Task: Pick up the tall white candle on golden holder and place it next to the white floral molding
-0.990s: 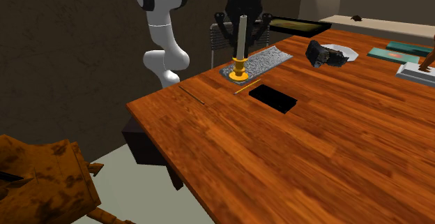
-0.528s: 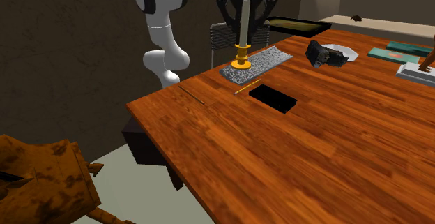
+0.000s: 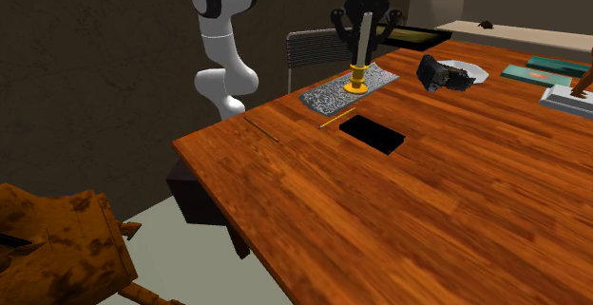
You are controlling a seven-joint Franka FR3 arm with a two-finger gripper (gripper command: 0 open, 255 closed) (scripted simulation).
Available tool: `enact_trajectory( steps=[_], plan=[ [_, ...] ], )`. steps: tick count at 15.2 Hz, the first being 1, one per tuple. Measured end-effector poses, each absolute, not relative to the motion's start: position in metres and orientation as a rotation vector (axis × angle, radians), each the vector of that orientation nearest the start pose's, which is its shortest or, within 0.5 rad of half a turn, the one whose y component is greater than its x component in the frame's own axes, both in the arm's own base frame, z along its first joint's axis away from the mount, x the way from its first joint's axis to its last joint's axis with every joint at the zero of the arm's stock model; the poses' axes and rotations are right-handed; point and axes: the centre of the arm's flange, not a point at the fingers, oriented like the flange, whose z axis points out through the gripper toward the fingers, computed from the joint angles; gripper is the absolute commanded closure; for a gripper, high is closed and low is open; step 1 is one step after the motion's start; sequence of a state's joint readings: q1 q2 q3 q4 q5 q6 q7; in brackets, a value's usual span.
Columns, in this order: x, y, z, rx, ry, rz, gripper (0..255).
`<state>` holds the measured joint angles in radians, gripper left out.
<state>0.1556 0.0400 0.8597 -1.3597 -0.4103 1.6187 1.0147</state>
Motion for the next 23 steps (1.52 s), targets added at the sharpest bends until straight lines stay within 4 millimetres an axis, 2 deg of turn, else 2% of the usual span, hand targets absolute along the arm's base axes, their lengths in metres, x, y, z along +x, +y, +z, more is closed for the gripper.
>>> enact_trajectory(
  steps=[20, 23],
  plan=[
    [0.158, 0.626, 0.645, -3.070, 0.049, -0.691, 255],
    [0.148, 0.636, 0.633, -3.070, 0.050, -0.693, 255]
  ],
)
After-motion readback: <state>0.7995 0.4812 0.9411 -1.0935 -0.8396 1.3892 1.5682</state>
